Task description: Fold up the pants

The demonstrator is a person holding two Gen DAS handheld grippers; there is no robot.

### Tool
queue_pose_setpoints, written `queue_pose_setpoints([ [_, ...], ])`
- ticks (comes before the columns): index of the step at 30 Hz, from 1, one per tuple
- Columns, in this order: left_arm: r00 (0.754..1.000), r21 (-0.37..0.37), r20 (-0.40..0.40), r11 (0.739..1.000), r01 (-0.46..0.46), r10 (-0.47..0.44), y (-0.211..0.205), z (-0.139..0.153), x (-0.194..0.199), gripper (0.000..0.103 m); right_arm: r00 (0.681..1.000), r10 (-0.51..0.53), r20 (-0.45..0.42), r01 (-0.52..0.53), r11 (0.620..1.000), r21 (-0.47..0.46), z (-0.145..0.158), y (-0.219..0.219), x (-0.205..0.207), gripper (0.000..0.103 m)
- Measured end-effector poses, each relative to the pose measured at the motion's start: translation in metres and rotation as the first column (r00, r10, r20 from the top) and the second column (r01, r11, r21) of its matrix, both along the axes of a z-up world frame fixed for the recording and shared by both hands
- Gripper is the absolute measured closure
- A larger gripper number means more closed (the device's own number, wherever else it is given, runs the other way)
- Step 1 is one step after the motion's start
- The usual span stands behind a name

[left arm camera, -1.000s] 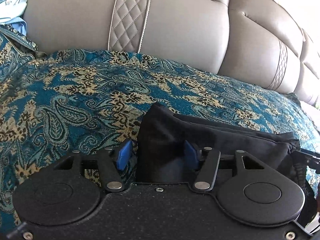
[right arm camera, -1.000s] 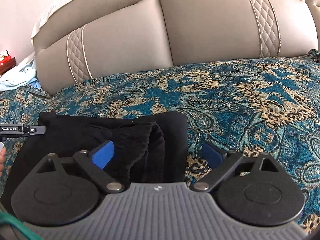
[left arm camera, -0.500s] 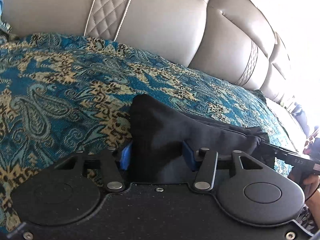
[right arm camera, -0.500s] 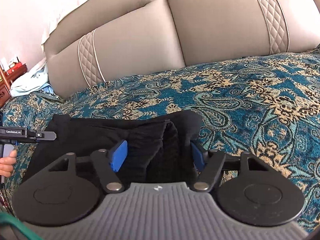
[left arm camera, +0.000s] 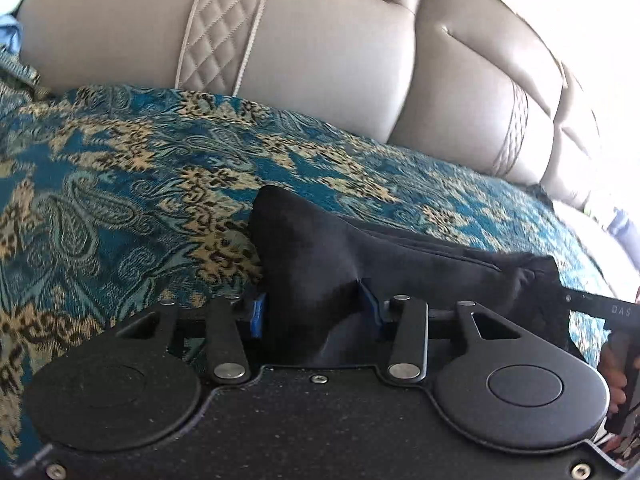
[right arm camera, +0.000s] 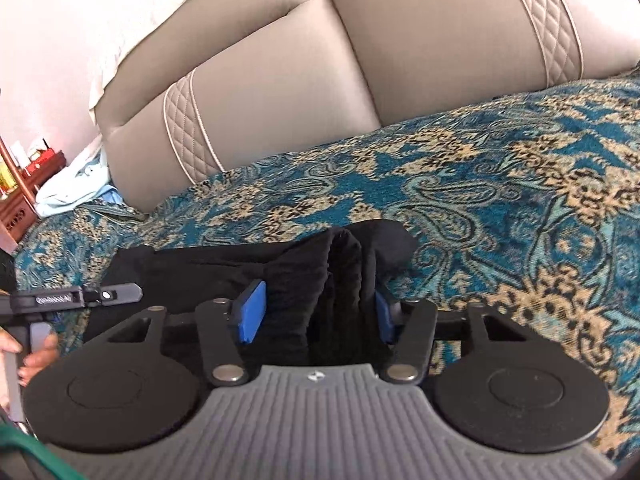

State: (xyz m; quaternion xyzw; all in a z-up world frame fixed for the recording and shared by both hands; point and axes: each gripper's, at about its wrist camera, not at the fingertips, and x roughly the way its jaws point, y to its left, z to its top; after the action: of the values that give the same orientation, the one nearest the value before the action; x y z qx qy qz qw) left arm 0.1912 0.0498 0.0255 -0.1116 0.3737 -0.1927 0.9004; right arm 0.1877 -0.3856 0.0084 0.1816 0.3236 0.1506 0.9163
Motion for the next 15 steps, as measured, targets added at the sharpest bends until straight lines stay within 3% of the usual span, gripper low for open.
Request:
queue_pose_setpoints([
  [2,1.0,-0.017,-0.012,0.999,-0.029,0.029,0.001,0.0,0.002,0.06,1.0,0.006,-0.007,-0.006,1.0,0.01,0.0,0.003,0.002,0.056],
  [4,0.996,-0.007,-0.028,0.997,-0.08,0.08,-0.001,0.003,0.003,0.075,1.0,0.002,-0.014,-0.001,1.0,0.019,0.0,0.007,0.005,0.064],
  [7,0.988,0.018,-0.001,0.988,-0.156,0.156,0.001,0.008,0.002,0.088,1.0,0.012,-0.01,-0.012,1.0,0.019,0.004,0.021,0.012,0.069],
  [11,0.979,0.07,0.031,0.977,-0.203,0.201,0.006,0.016,0.009,0.09,1.0,0.018,0.024,-0.016,0.998,-0.064,0.013,0.05,0.027,0.072],
  [15,0.97,0.139,0.064,0.96,-0.241,0.234,0.013,0.026,0.03,0.09,0.999,0.004,0.037,-0.002,0.998,-0.068,0.02,0.072,0.058,0.073],
])
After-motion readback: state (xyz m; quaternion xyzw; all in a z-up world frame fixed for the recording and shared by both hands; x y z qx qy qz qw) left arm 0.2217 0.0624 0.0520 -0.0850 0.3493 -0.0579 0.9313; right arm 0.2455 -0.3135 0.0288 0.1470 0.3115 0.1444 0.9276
